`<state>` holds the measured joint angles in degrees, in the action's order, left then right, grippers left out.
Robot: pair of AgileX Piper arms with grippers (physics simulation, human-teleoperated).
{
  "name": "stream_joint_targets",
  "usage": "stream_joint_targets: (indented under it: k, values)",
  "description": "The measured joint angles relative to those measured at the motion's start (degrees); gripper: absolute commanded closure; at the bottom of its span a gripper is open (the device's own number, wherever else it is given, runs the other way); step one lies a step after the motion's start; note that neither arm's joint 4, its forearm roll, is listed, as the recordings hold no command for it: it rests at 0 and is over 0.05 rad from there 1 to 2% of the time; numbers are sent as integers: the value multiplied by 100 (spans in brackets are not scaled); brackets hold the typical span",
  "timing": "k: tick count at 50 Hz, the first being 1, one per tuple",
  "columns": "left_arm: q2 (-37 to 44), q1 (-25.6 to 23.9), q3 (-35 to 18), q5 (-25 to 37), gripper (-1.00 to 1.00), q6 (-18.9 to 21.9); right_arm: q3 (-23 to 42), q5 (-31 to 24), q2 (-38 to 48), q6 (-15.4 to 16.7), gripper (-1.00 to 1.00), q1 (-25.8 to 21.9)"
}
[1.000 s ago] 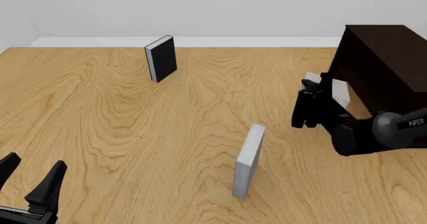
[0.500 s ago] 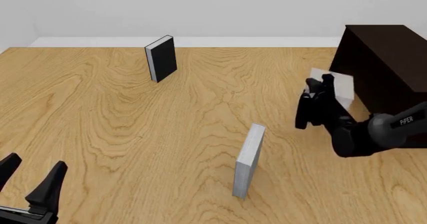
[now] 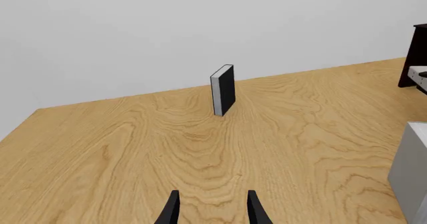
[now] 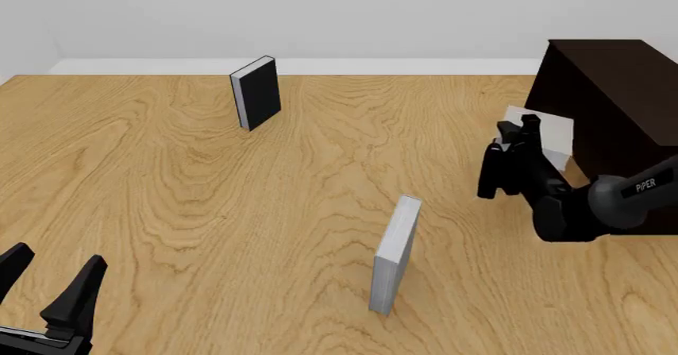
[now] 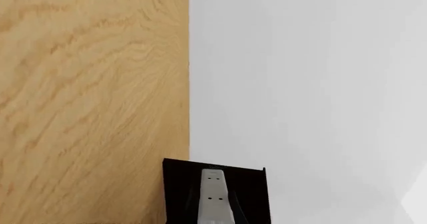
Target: Pick up the book on the right and place it on the cabinet shelf.
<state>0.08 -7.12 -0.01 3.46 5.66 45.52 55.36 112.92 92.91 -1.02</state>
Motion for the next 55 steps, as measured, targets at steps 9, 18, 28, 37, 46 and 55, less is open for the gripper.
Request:
stream_joint_targets:
  k: [9, 18, 28, 37, 46, 55]
  values:
    - [0, 11, 0, 4, -100, 1, 213, -133, 105, 19, 100, 150]
    - [1, 15, 0, 1, -100, 1, 412, -265, 201, 41, 100, 296]
    - [5, 15, 0, -10, -100, 0, 574, -381, 285, 68, 100, 440]
    - [8, 17, 0, -19, -100, 7, 687, -481, 336, 93, 100, 579]
    - [8, 21, 0, -15, -100, 17, 820, -571, 379, 113, 100, 725]
    - [8, 21, 0, 1, -100, 21, 934, -654, 424, 88, 100, 861]
